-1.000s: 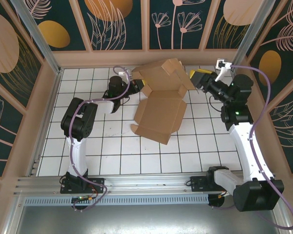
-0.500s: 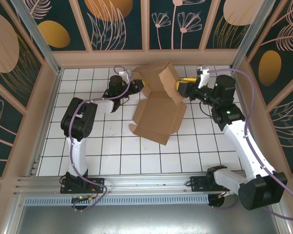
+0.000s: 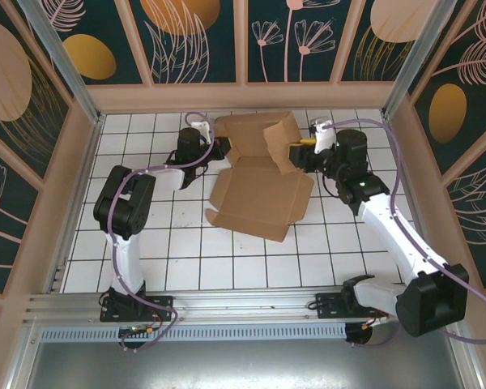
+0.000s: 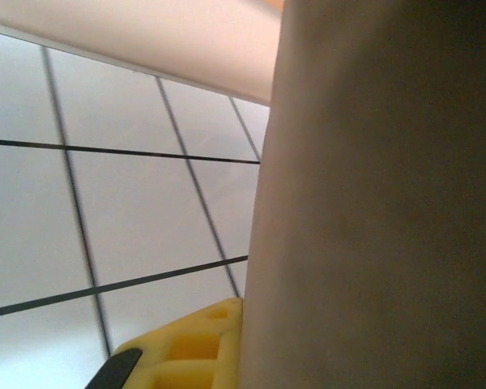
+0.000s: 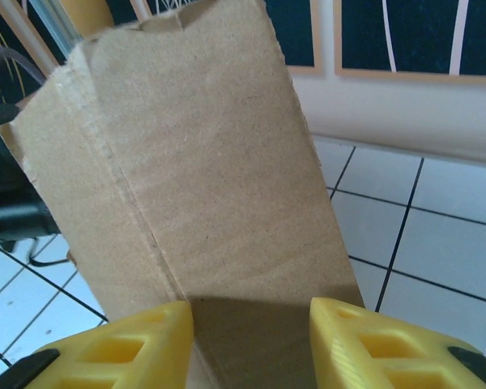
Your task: Fold the paper box
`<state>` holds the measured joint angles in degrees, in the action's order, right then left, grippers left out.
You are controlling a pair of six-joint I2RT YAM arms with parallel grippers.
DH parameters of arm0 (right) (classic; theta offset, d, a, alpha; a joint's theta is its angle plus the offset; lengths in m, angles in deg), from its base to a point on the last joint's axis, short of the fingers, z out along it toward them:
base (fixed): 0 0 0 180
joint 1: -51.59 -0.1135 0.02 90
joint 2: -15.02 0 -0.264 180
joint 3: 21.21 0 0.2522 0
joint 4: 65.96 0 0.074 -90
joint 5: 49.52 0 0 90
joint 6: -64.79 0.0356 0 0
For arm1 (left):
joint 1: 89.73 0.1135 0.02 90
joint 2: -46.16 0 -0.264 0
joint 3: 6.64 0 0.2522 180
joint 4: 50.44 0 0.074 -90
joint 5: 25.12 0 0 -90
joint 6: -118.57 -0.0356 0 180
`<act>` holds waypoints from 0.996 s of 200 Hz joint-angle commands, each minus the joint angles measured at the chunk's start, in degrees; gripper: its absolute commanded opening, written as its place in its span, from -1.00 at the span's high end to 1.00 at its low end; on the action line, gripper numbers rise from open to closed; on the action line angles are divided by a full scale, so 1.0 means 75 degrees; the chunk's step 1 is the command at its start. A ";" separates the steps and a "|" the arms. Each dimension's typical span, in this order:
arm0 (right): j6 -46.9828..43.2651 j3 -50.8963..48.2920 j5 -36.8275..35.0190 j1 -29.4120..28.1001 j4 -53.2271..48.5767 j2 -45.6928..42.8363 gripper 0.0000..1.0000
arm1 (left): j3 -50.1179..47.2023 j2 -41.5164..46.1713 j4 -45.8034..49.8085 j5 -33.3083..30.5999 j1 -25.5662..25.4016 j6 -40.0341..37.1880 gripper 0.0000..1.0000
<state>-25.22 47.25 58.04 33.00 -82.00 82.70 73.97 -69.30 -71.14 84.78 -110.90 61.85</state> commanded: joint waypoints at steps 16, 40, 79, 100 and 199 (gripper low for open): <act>0.0051 -0.0650 -0.0283 -0.0246 0.0929 0.0588 0.22 | -0.0754 0.1016 0.0220 -0.0912 -0.0002 -0.1232 1.00; 0.0101 -0.0921 -0.0442 -0.0399 0.1184 0.0900 0.25 | -0.1646 0.1565 -0.0198 -0.1516 -0.0002 -0.1498 1.00; 0.0189 -0.1268 -0.0582 -0.0625 0.1634 0.1181 0.28 | -0.2244 0.1957 -0.0263 -0.2051 -0.0013 -0.1832 1.00; 0.0189 -0.1440 -0.0567 -0.0750 0.1816 0.1175 0.21 | -0.2240 0.1994 -0.0090 -0.2391 -0.0015 -0.1888 1.00; -0.0171 -0.2333 -0.0143 -0.0732 0.2377 0.0388 0.14 | -0.2022 0.1697 0.0354 -0.3158 -0.0014 -0.1954 1.00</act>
<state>-23.71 30.64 54.24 27.91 -66.94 86.78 57.19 -56.91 -68.74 62.37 -110.73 48.50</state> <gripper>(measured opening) 0.433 0.060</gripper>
